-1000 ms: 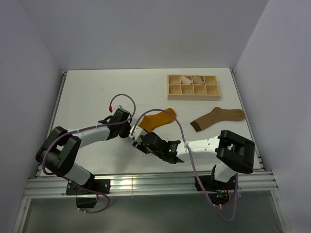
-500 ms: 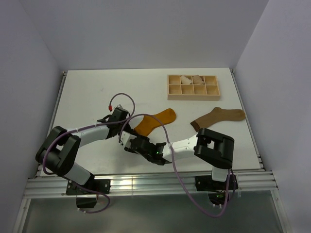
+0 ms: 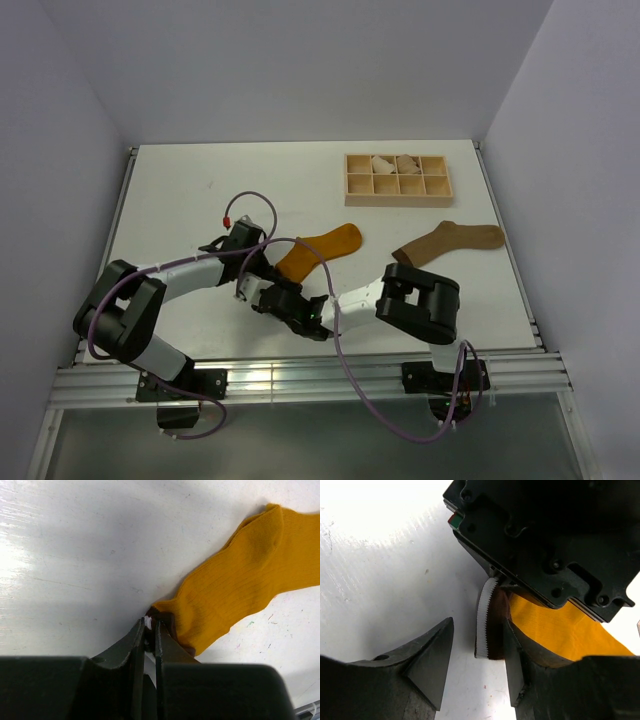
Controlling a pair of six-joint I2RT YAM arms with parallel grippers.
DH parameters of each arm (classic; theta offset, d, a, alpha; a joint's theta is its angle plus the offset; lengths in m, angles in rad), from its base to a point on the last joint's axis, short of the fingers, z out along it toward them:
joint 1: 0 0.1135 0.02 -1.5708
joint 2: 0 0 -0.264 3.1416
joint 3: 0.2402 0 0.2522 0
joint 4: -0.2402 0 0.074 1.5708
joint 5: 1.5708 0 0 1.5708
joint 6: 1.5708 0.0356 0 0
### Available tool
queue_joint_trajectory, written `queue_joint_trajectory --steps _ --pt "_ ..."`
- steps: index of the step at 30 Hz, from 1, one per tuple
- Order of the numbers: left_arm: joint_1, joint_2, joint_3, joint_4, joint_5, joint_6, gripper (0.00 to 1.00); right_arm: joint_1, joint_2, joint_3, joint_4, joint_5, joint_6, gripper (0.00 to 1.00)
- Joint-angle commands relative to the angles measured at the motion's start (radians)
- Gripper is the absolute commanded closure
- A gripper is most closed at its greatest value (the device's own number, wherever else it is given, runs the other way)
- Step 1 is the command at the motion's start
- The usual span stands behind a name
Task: Roll the socks
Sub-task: Roll the sock at the center of the board.
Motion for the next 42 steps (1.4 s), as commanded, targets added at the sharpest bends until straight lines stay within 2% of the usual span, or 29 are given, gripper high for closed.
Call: queue_joint_trajectory --steps 1,13,16,19,23,24,27,28,30,31,33,34,37,40,42 --pt "0.007 -0.004 -0.008 -0.002 0.003 0.031 1.00 -0.002 0.041 0.017 -0.028 0.012 0.025 0.48" --pt "0.018 -0.047 -0.030 -0.011 0.020 0.028 1.00 -0.080 0.045 -0.004 -0.127 -0.065 0.136 0.61" --pt "0.023 -0.049 -0.027 -0.008 0.020 0.025 1.00 -0.082 0.039 -0.018 -0.134 -0.075 0.148 0.72" --pt "0.023 -0.041 -0.018 -0.014 0.037 0.022 1.00 -0.082 0.038 -0.021 -0.147 -0.092 0.160 0.89" --pt "0.024 -0.047 -0.017 -0.008 0.039 0.006 0.99 -0.086 0.035 -0.019 -0.161 -0.120 0.173 1.00" --pt "0.024 -0.052 -0.019 -0.007 0.034 -0.006 0.98 -0.089 0.035 -0.016 -0.167 -0.150 0.185 1.00" --pt "0.032 -0.086 -0.042 0.010 0.034 -0.039 0.87 -0.117 0.018 -0.016 -0.181 -0.209 0.217 1.00" --pt "0.035 -0.108 -0.057 0.019 0.034 -0.047 0.79 -0.123 0.007 -0.015 -0.187 -0.241 0.222 1.00" --pt "0.052 -0.133 -0.071 0.027 0.000 -0.067 0.71 -0.148 -0.001 -0.015 -0.195 -0.265 0.237 1.00" --pt "0.058 -0.159 -0.088 0.030 -0.007 -0.072 0.62 -0.154 -0.011 -0.015 -0.200 -0.291 0.243 1.00" --pt "0.078 -0.188 -0.105 0.042 -0.018 -0.090 0.52 -0.169 -0.024 -0.019 -0.203 -0.325 0.257 1.00" --pt "0.084 -0.219 -0.119 0.044 -0.023 -0.095 0.42 -0.186 -0.036 -0.021 -0.209 -0.336 0.263 1.00" --pt "0.104 -0.279 -0.146 0.049 -0.050 -0.110 0.28 -0.220 -0.056 -0.016 -0.233 -0.414 0.286 1.00" --pt "0.115 -0.335 -0.178 0.064 -0.066 -0.124 0.22 -0.258 -0.077 -0.010 -0.243 -0.505 0.315 1.00" --pt "0.118 -0.378 -0.211 0.094 -0.062 -0.129 0.22 -0.286 -0.085 -0.001 -0.267 -0.609 0.347 1.00"
